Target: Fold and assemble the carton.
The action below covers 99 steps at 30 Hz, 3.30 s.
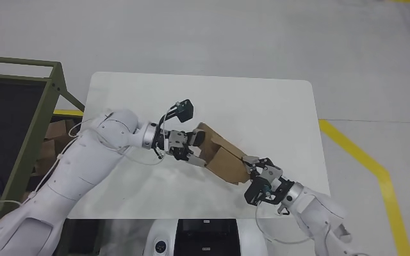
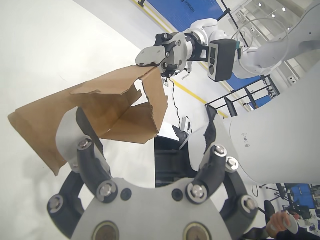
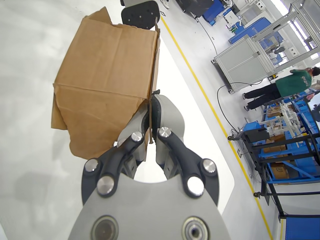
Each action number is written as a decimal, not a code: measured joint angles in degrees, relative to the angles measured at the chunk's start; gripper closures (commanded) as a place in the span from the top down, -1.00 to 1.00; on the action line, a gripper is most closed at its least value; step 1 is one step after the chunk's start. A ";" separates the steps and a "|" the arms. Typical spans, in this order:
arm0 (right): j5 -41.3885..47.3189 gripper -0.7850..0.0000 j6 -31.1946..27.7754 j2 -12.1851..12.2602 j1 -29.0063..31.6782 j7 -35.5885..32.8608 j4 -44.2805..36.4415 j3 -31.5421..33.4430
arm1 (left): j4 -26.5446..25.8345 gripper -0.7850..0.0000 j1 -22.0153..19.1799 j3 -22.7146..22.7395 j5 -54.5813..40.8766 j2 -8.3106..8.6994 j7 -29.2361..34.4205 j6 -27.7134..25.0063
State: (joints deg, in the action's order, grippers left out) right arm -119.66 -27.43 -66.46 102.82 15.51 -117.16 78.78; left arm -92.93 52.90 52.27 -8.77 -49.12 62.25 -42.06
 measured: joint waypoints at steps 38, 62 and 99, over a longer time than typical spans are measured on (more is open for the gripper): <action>-0.91 -1.00 1.50 1.27 -1.05 -2.95 -1.14 -3.51 | 7.94 -0.22 -22.04 -33.85 -9.22 3.44 -9.61 -9.60; 0.37 1.00 4.03 1.96 -0.81 -3.03 -1.10 -3.75 | 11.97 -1.00 -28.46 -42.53 -13.82 1.69 -12.05 -12.04; 14.79 1.00 7.50 3.29 7.21 16.25 2.25 7.68 | 7.28 -1.00 -26.86 -41.44 -21.00 4.92 -16.99 -15.46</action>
State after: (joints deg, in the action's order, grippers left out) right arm -104.87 -19.93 -63.17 110.03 31.75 -114.91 86.46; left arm -85.64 26.04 10.83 -29.77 -44.21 45.27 -57.52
